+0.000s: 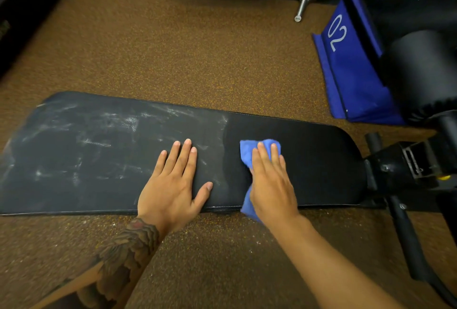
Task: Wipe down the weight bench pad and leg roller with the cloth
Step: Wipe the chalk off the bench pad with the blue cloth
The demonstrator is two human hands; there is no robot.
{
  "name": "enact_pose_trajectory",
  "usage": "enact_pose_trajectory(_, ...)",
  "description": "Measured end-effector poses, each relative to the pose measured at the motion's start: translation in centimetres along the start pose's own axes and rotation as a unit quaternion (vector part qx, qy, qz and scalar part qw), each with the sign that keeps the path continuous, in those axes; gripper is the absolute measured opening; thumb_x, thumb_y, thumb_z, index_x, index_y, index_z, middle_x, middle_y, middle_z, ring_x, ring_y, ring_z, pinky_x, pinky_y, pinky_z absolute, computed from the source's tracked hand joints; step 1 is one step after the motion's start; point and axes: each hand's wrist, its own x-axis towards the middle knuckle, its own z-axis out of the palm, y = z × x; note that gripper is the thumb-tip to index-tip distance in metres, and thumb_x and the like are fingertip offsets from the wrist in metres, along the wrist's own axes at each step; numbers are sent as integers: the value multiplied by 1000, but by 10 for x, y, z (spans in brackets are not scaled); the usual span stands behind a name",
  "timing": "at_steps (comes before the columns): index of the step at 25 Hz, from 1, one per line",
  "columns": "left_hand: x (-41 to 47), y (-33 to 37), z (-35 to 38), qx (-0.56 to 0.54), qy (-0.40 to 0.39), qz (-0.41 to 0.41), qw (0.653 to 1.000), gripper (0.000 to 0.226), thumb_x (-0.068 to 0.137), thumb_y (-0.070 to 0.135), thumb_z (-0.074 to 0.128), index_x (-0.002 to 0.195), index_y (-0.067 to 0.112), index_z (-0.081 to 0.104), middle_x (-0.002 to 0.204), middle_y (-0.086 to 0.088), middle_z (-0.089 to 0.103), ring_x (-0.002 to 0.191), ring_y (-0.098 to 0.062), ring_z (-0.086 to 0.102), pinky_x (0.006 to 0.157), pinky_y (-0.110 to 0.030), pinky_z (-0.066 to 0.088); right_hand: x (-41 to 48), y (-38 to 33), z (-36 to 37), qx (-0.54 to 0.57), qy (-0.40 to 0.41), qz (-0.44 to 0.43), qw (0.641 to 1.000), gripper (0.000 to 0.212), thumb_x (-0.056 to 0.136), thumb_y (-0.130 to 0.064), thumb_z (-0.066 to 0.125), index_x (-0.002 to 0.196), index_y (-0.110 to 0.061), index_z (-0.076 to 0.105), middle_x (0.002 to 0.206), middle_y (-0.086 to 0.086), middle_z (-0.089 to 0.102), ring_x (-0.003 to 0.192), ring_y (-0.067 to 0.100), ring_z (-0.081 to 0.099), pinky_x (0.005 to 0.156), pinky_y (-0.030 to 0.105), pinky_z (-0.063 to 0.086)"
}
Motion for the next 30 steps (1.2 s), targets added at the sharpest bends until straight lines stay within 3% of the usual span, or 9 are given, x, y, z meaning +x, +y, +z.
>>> enact_pose_trajectory(4, 0, 1, 0, -7, 2, 0, 1000, 81, 97, 61, 22, 154, 3, 23, 163, -13, 15, 152, -28, 8, 121, -48, 11, 26, -38, 6, 5, -7, 25, 1000, 47, 89, -5, 41, 135, 3, 41, 146, 20, 37, 137, 42, 26, 110, 51, 24)
enact_pose_trajectory(6, 0, 0, 0, -5, -1, 3, 1000, 81, 96, 60, 21, 154, 3, 23, 163, -13, 15, 151, -28, 8, 121, -48, 11, -9, -49, 5, 14, 3, -54, 998, 49, 85, -5, 46, 133, 2, 45, 143, 19, 42, 135, 41, 30, 108, 52, 30)
enact_pose_trajectory(8, 0, -1, 0, -2, 0, 8, 1000, 80, 97, 59, 20, 153, 2, 25, 163, -14, 16, 151, -29, 10, 120, -48, 13, -56, -46, -5, 32, -50, -124, 990, 70, 73, -9, 68, 137, 1, 41, 147, 17, 37, 137, 38, 28, 108, 51, 30)
enact_pose_trajectory(10, 0, -1, -1, -4, 0, 7, 1000, 80, 97, 59, 21, 153, 2, 25, 163, -14, 16, 151, -30, 11, 119, -49, 15, -74, -27, -15, 33, -83, -160, 983, 67, 75, -9, 63, 137, 0, 41, 148, 15, 35, 137, 36, 29, 107, 50, 34)
enact_pose_trajectory(12, 1, -1, -1, -11, -1, 4, 1000, 80, 97, 59, 23, 153, 3, 25, 163, -14, 16, 151, -30, 10, 120, -50, 16, -63, -11, -14, 37, -49, -139, 988, 55, 81, 2, 46, 136, 2, 43, 146, 16, 37, 136, 37, 29, 107, 50, 34)
enact_pose_trajectory(17, 0, -2, 0, -7, -5, 6, 1000, 79, 97, 59, 25, 153, 3, 25, 163, -14, 15, 152, -29, 8, 119, -51, 18, 42, -14, 0, 78, -24, -1, 997, 58, 76, 15, 40, 134, 7, 39, 146, 22, 36, 137, 42, 27, 109, 51, 31)
enact_pose_trajectory(22, 0, -1, 1, 2, -4, 6, 1000, 79, 97, 59, 25, 153, 3, 25, 163, -14, 17, 151, -30, 9, 119, -50, 14, 134, -43, 12, 90, -14, 27, 995, 47, 92, -1, 42, 138, 0, 33, 153, 14, 22, 142, 35, 8, 116, 43, 12)
enact_pose_trajectory(27, 0, -2, 1, -8, -5, 7, 1000, 79, 97, 59, 27, 152, 2, 27, 162, -15, 18, 151, -30, 11, 119, -50, 15, 40, -47, 0, 71, -31, -60, 995, 58, 78, 6, 41, 136, 5, 39, 149, 20, 31, 139, 44, 19, 111, 54, 26)
enact_pose_trajectory(30, 0, -3, 3, -8, 3, 10, 1000, 79, 97, 59, 26, 152, 2, 28, 162, -16, 19, 151, -31, 13, 119, -49, 15, -9, -44, -15, 44, -86, -99, 990, 78, 81, 3, 54, 147, -1, 12, 156, 12, 0, 142, 39, -5, 115, 44, 5)
